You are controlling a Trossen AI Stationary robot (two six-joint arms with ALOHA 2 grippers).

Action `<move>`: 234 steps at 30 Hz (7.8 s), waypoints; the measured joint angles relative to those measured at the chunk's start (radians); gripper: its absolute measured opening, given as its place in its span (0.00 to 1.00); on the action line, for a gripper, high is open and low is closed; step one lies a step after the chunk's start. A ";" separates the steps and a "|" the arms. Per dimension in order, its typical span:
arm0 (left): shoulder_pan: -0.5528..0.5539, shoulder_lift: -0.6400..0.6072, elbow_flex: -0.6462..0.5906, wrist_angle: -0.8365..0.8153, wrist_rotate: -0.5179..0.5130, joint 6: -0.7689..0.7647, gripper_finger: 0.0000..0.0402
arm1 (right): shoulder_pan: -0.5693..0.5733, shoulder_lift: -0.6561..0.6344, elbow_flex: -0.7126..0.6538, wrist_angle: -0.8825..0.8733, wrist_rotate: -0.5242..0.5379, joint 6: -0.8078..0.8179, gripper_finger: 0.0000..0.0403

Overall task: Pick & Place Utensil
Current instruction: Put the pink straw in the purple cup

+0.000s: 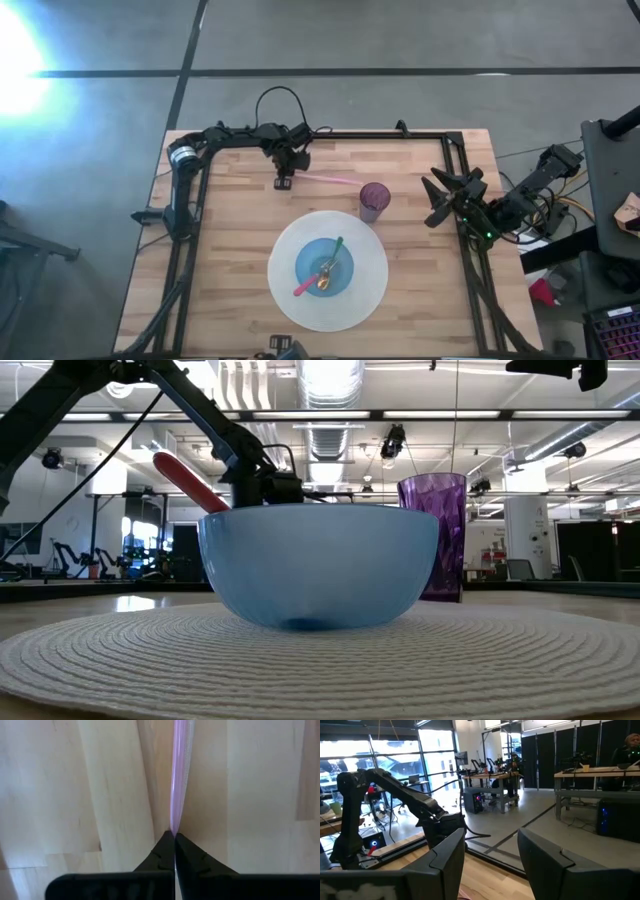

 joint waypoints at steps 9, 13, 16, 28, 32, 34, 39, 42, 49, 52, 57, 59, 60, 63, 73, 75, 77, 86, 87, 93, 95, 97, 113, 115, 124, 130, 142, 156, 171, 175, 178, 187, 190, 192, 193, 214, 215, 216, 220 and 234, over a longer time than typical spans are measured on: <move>0.000 -0.007 0.008 -0.039 -0.001 0.001 0.00 | 0.000 0.000 0.000 0.000 0.000 -0.006 0.44; 0.000 -0.030 0.007 -0.045 -0.005 0.003 0.00 | 0.000 0.000 0.000 -0.001 0.000 -0.011 0.44; 0.001 -0.048 0.007 -0.046 -0.007 0.004 0.00 | 0.000 0.000 0.000 -0.001 0.000 -0.025 0.44; 0.013 -0.148 0.009 -0.073 -0.011 -0.001 0.00 | 0.000 0.000 0.000 -0.001 0.001 -0.025 0.44; 0.017 -0.202 0.009 -0.074 -0.013 -0.005 0.00 | 0.000 0.001 0.000 -0.001 0.001 -0.024 0.44; 0.019 -0.235 0.009 -0.074 -0.013 -0.009 0.00 | 0.000 0.001 0.000 -0.001 0.001 -0.024 0.44; 0.021 -0.328 0.008 -0.073 -0.015 -0.027 0.00 | 0.000 0.001 0.000 0.000 0.001 -0.024 0.44; 0.021 -0.387 0.004 -0.073 -0.015 -0.040 0.00 | 0.000 0.001 0.000 0.000 0.001 -0.024 0.44; 0.021 -0.492 0.000 -0.033 0.020 -0.075 0.00 | 0.000 0.001 0.000 0.000 0.000 -0.025 0.44; 0.021 -0.518 -0.007 0.005 0.088 -0.089 0.00 | 0.000 0.001 0.000 -0.001 -0.002 -0.032 0.44; 0.017 -0.547 -0.070 0.110 0.250 -0.106 0.00 | 0.000 0.001 0.000 -0.002 -0.003 -0.053 0.44; 0.015 -0.549 -0.099 0.144 0.273 -0.119 0.00 | 0.000 0.001 0.000 -0.002 -0.004 -0.058 0.44; 0.014 -0.552 -0.115 0.165 0.275 -0.123 0.00 | 0.000 0.001 0.000 -0.002 -0.006 -0.064 0.44; 0.010 -0.555 -0.158 0.220 0.280 -0.142 0.00 | 0.000 0.001 0.000 -0.009 -0.025 -0.081 0.44; -0.040 -0.555 -0.251 0.436 0.380 -0.210 0.00 | -0.001 0.002 0.000 -0.179 -0.168 -0.022 0.44; -0.057 -0.555 -0.258 0.478 0.381 -0.218 0.00 | -0.002 0.002 0.000 -0.193 -0.186 -0.006 0.44; -0.075 -0.555 -0.264 0.508 0.391 -0.220 0.00 | -0.007 0.002 -0.002 -0.205 -0.201 0.006 0.44; -0.171 -0.556 -0.301 0.683 0.397 -0.238 0.00 | -0.088 0.002 -0.040 -0.204 -0.361 0.052 0.44; -0.177 -0.556 -0.307 0.697 0.397 -0.242 0.00 | -0.102 0.002 -0.046 -0.204 -0.375 0.057 0.44; -0.204 -0.556 -0.348 0.786 0.396 -0.284 0.00 | -0.199 0.004 -0.059 -0.202 -0.591 0.086 0.44; -0.211 -0.556 -0.363 0.802 0.395 -0.301 0.00 | -0.235 0.009 -0.058 -0.196 -0.651 0.084 0.44; -0.221 -0.556 -0.370 0.812 0.395 -0.314 0.00 | -0.269 0.017 -0.051 -0.196 -0.704 0.077 0.44; -0.263 -0.556 -0.433 0.937 0.394 -0.367 0.00 | -0.463 0.180 0.063 -0.193 -1.004 0.046 0.44; -0.266 -0.556 -0.434 0.933 0.394 -0.367 0.00 | -0.475 0.205 0.083 -0.193 -1.008 0.034 0.44; -0.269 -0.556 -0.435 0.934 0.394 -0.364 0.00 | -0.501 0.305 0.175 -0.196 -1.009 -0.033 0.44; -0.269 -0.556 -0.436 0.933 0.394 -0.358 0.00 | -0.517 0.344 0.219 -0.195 -1.008 -0.046 0.44; -0.269 -0.555 -0.441 0.933 0.394 -0.348 0.00 | -0.593 0.407 0.292 -0.195 -1.108 0.037 0.36; -0.269 -0.555 -0.441 0.933 0.389 -0.346 0.00 | -0.592 0.431 0.321 -0.196 -1.129 0.053 0.20; -0.269 -0.555 -0.441 0.932 0.384 -0.349 0.00 | -0.592 0.427 0.321 -0.211 -1.132 0.049 0.02; -0.269 -0.555 -0.441 0.931 0.384 -0.349 0.00 | -0.592 0.426 0.321 -0.217 -1.132 0.049 0.02; -0.269 -0.555 -0.441 0.930 0.383 -0.345 0.01 | -0.591 0.426 0.321 -0.222 -1.130 0.048 0.02; -0.269 -0.555 -0.441 0.908 0.354 -0.318 0.18 | -0.591 0.422 0.320 -0.235 -1.129 0.043 0.02; -0.269 -0.555 -0.441 0.907 0.303 -0.317 0.27 | -0.592 0.401 0.320 -0.268 -1.128 0.045 0.02; -0.269 -0.555 -0.441 0.907 0.285 -0.319 0.33 | -0.592 0.385 0.320 -0.289 -1.126 0.051 0.02; -0.269 -0.555 -0.441 0.907 0.281 -0.319 0.35 | -0.592 0.377 0.319 -0.292 -1.126 0.052 0.02; -0.269 -0.558 -0.434 0.902 0.233 -0.329 0.46 | -0.605 -0.020 0.318 -0.643 -1.127 0.086 0.02; -0.269 -0.558 -0.434 0.902 0.233 -0.329 0.46 | -0.605 -0.041 0.318 -0.659 -1.127 0.089 0.02; -0.269 -0.558 -0.434 0.902 0.233 -0.329 0.46 | -0.605 -0.062 0.318 -0.679 -1.127 0.095 0.02; -0.269 -0.558 -0.434 0.902 0.233 -0.329 0.46 | -0.612 -0.133 0.318 -0.755 -1.128 0.149 0.02; -0.269 -0.558 -0.434 0.902 0.234 -0.329 0.46 | -0.631 -0.229 0.312 -0.949 -1.119 0.399 0.02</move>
